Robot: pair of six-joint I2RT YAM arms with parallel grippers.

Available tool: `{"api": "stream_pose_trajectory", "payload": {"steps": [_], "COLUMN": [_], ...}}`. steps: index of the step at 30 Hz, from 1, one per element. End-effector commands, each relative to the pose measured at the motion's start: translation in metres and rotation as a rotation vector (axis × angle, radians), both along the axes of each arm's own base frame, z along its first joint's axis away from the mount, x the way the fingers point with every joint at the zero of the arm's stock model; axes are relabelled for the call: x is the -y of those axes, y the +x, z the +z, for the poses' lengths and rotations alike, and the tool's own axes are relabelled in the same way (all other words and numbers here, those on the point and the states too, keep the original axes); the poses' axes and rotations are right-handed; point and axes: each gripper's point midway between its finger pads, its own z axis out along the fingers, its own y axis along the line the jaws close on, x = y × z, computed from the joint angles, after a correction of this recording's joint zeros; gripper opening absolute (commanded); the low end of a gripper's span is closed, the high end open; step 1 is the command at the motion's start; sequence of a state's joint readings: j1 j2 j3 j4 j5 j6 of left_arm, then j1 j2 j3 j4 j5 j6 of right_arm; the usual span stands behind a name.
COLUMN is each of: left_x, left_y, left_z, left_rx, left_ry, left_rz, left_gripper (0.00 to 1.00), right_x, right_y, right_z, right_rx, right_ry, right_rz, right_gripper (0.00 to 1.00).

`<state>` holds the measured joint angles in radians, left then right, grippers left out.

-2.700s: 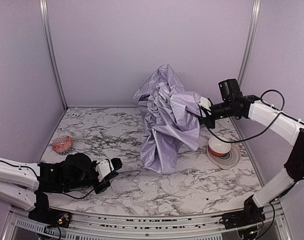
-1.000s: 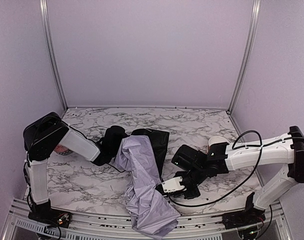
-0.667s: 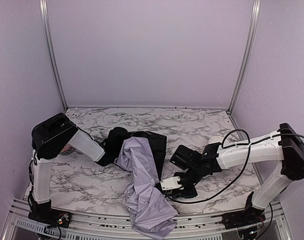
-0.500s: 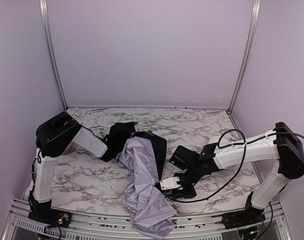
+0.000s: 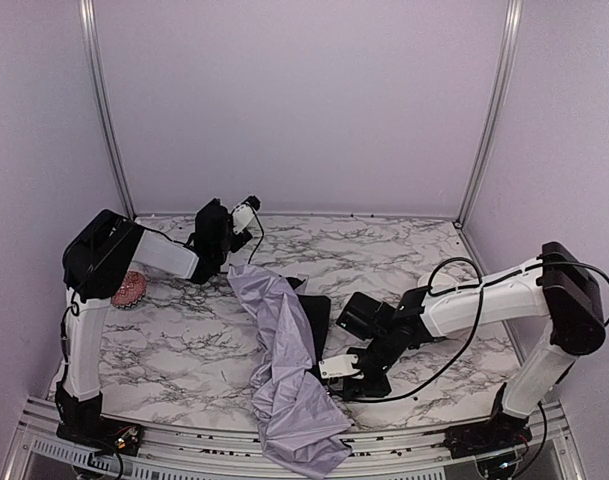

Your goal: Put away the umbrella

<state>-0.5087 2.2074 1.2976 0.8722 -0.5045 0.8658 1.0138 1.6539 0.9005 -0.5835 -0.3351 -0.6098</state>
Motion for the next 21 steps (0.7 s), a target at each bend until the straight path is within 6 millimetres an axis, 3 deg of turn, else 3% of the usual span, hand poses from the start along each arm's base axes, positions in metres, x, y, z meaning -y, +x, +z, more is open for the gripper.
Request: {"api": "stream_pose_trajectory", "payload": {"steps": [1, 4, 6, 9, 11, 12, 15, 16, 18, 20, 21], "left_x": [-0.042, -0.063, -0.066, -0.059, -0.031, -0.006, 0.076, 0.095, 0.118, 0.121, 0.117], "left_y": [0.025, 0.024, 0.016, -0.016, -0.062, -0.097, -0.209, -0.241, -0.29, -0.316, -0.318], "left_z": [0.07, 0.092, 0.107, 0.133, 0.149, 0.161, 0.137, 0.13, 0.117, 0.098, 0.094], "left_rx": [0.098, 0.106, 0.106, 0.114, 0.107, 0.098, -0.057, -0.136, -0.292, -0.411, -0.443], "left_ry": [-0.321, -0.435, -0.431, -0.377, -0.329, -0.304, -0.218, -0.25, -0.358, -0.454, -0.497], "left_rz": [0.147, 0.168, 0.163, 0.145, 0.043, -0.081, -0.451, -0.56, -0.736, -0.792, -0.766], "left_gripper": [0.99, 0.99, 0.99, 0.99, 0.99, 0.99, 0.91, 0.88, 0.81, 0.74, 0.71], "right_x": [0.009, 0.008, 0.007, 0.004, 0.004, 0.004, 0.003, 0.002, -0.003, -0.011, -0.015], "right_y": [-0.004, -0.003, -0.003, -0.001, 0.002, 0.004, 0.012, 0.016, 0.023, 0.035, 0.042], "right_z": [-0.008, -0.007, -0.006, -0.004, -0.006, -0.007, -0.011, -0.012, -0.004, 0.012, 0.022], "right_rx": [-0.05, -0.051, -0.055, -0.071, -0.079, -0.082, -0.083, -0.08, -0.074, -0.036, -0.006], "right_ry": [-0.06, -0.055, -0.049, -0.045, -0.046, -0.05, -0.068, -0.076, -0.068, -0.039, -0.022], "right_rz": [-0.031, -0.031, -0.035, -0.046, -0.056, -0.064, -0.106, -0.125, -0.152, -0.193, -0.216], "right_gripper": [0.0, 0.0, 0.0, 0.0, 0.0, 0.0, 0.06, 0.15, 0.46, 0.61, 0.69]}}
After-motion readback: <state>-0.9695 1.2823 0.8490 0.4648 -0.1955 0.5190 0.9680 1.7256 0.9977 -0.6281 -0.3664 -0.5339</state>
